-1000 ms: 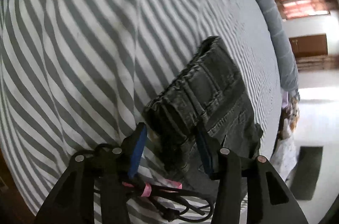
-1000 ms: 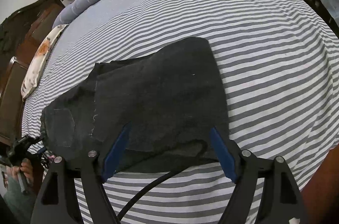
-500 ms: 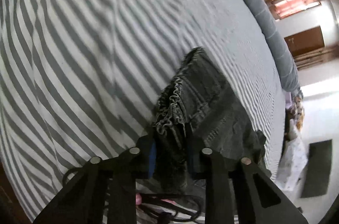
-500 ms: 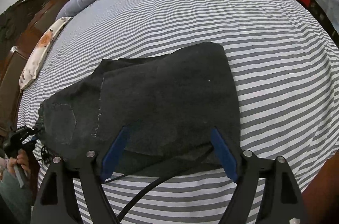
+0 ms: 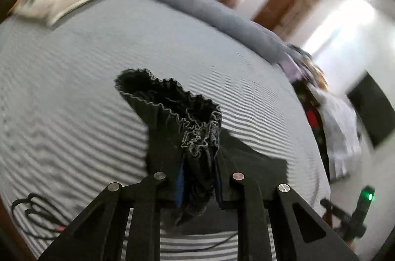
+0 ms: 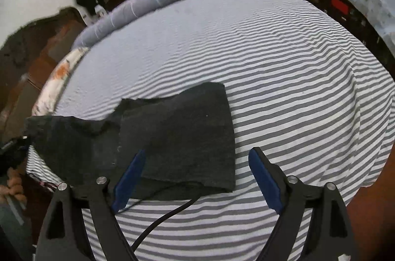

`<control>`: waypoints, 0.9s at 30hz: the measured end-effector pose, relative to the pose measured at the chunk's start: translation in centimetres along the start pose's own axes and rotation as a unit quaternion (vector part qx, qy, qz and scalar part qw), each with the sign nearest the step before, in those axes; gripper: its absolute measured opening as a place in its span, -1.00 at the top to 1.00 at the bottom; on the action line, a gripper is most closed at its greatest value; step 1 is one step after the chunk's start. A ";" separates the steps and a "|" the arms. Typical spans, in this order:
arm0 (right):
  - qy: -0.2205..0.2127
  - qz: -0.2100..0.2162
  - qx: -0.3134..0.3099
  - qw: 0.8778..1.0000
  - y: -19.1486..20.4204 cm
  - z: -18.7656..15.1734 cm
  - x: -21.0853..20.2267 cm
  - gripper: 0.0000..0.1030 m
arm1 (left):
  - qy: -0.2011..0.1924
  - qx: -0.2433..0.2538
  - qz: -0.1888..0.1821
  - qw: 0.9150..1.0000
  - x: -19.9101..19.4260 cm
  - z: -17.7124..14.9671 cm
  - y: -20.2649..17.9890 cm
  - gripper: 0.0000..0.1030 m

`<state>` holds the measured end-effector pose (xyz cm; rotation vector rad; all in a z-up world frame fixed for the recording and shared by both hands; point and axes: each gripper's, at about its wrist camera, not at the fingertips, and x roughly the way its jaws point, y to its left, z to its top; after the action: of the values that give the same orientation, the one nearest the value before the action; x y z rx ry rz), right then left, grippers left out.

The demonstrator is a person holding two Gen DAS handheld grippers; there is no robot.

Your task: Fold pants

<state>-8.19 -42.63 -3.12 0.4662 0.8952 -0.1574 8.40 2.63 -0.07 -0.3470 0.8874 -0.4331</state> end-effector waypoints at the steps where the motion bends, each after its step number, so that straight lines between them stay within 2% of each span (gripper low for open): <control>1: -0.006 0.011 0.004 1.000 -0.6 0.0 -0.9 -0.64 | 0.005 0.020 -0.010 1.000 0.5 -0.1 -1.9 0.62; 4: -0.021 0.040 0.004 0.999 -1.9 0.1 -3.4 -0.68 | 0.012 0.068 -0.028 0.997 2.5 -0.5 -6.7 0.62; 10: -0.036 0.035 -0.024 0.998 -3.6 -0.1 -6.9 -0.76 | 0.057 0.113 -0.054 0.991 8.8 -2.5 -14.4 0.62; 16: -0.047 0.029 0.015 0.998 -6.6 -0.3 -7.6 -0.79 | 0.119 0.143 -0.030 0.982 16.9 -6.6 -19.8 0.62; 19: -0.037 0.032 0.044 0.998 -8.3 -0.6 -6.6 -0.79 | 0.132 0.172 -0.008 0.976 19.8 -8.9 -21.4 0.62; 23: -0.021 0.033 0.066 0.997 -9.7 -1.1 -5.0 -0.79 | 0.126 0.191 0.012 0.973 20.5 -10.4 -22.6 0.62; 27: -0.012 0.032 0.080 0.996 -10.5 -1.3 -3.5 -0.79 | 0.096 0.202 -0.007 0.975 18.7 -10.6 -23.1 0.62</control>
<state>-14.69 -51.62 -4.51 0.6398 0.8462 -0.1771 5.24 -27.69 -8.05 0.0636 0.9601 -0.6540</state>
